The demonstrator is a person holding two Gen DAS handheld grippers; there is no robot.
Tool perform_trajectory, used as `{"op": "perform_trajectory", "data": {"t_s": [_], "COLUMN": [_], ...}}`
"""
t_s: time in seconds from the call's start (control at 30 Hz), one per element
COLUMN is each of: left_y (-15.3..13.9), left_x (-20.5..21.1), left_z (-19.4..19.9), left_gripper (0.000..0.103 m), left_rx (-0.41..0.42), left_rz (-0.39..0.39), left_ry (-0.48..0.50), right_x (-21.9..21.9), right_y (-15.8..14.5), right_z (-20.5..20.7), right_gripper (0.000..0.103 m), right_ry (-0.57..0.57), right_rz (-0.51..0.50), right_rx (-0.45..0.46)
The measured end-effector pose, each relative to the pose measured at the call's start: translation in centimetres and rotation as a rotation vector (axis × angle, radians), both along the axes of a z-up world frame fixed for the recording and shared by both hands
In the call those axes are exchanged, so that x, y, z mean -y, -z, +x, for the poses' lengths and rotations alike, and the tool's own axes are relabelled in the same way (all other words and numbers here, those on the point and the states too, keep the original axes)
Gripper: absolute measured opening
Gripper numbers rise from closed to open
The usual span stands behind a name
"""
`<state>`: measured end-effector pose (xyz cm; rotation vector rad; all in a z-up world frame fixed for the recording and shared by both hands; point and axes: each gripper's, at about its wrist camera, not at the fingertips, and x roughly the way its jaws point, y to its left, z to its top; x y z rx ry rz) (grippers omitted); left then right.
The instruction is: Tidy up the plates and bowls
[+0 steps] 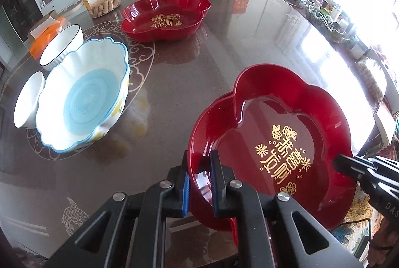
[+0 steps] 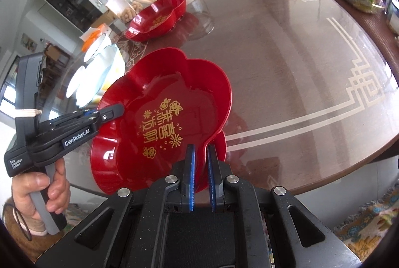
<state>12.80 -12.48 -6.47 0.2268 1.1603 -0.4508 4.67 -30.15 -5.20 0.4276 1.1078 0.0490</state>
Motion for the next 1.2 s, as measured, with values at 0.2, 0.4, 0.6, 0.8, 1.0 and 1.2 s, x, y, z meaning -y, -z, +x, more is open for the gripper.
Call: {"op": "perform_trajectory", "data": {"t_s": [0.2, 0.4, 0.6, 0.8, 1.0, 1.2], "left_y": [0.6, 0.8, 0.4, -0.9, -2.1, -2.1], "left_x": [-1.1, -0.9, -0.8, -2.4, -5.7, -10.0], "left_z": [-0.9, -2.0, -2.7, -2.7, -3.3, -5.7], "left_gripper": [0.011, 0.012, 0.014, 0.014, 0.018, 0.087], "left_rx": [-0.031, -0.042, -0.005, 0.049, 0.077, 0.142], "left_rz": [-0.011, 0.004, 0.055, 0.031, -0.082, -0.204], "left_ry": [-0.023, -0.001, 0.009, -0.04, -0.145, -0.291], "right_x": [0.0, 0.3, 0.2, 0.3, 0.7, -0.2], "right_y": [0.3, 0.9, 1.0, 0.0, -2.5, -5.3], "right_z": [1.2, 1.5, 1.6, 1.7, 0.2, -2.7], "right_gripper": [0.012, 0.011, 0.011, 0.05, 0.057, 0.067], "right_ry": [-0.011, -0.01, -0.025, -0.002, 0.053, 0.103], "right_rz": [-0.048, -0.059, -0.068, -0.091, -0.131, -0.253], "right_rx": [0.011, -0.003, -0.011, 0.042, 0.143, 0.281]}}
